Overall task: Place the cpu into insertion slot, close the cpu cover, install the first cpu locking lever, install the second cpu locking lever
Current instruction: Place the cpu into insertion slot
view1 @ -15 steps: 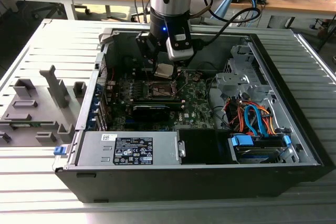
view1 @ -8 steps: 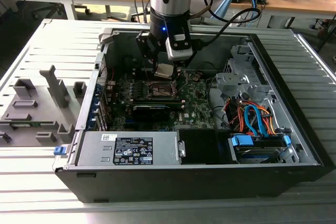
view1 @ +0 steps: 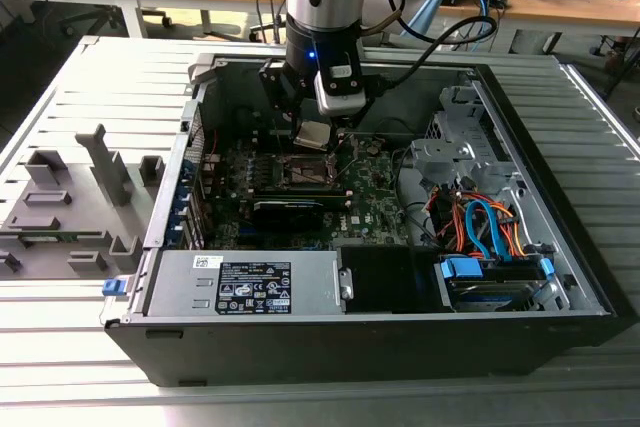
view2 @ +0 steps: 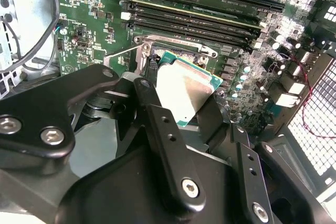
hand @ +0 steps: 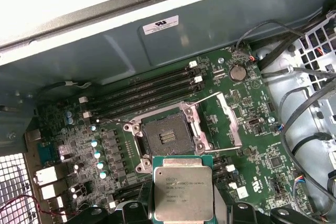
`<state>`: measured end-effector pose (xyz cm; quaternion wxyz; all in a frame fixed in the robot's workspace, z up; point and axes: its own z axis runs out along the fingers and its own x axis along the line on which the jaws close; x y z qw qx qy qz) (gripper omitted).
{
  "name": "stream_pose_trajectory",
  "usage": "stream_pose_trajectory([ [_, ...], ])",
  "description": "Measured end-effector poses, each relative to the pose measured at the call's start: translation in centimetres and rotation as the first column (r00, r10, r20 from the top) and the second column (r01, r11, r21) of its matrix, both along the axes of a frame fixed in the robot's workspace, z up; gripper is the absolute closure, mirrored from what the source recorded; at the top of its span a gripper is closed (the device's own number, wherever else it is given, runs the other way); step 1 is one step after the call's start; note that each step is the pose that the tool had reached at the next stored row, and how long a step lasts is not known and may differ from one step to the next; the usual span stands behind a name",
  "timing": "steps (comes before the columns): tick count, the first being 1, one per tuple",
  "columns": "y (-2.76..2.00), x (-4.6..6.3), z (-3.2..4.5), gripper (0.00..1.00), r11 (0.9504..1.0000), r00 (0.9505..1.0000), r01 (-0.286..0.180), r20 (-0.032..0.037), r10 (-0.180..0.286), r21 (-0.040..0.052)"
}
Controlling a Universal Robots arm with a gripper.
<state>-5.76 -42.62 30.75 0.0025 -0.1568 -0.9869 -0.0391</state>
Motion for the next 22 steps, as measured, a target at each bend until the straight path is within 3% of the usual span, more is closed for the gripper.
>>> stream_pose_trajectory([
  [22, 0.00, 0.00, -0.01, 0.46, 0.9989, 0.9989, 0.046, 0.0001, -0.046, -0.0034],
])
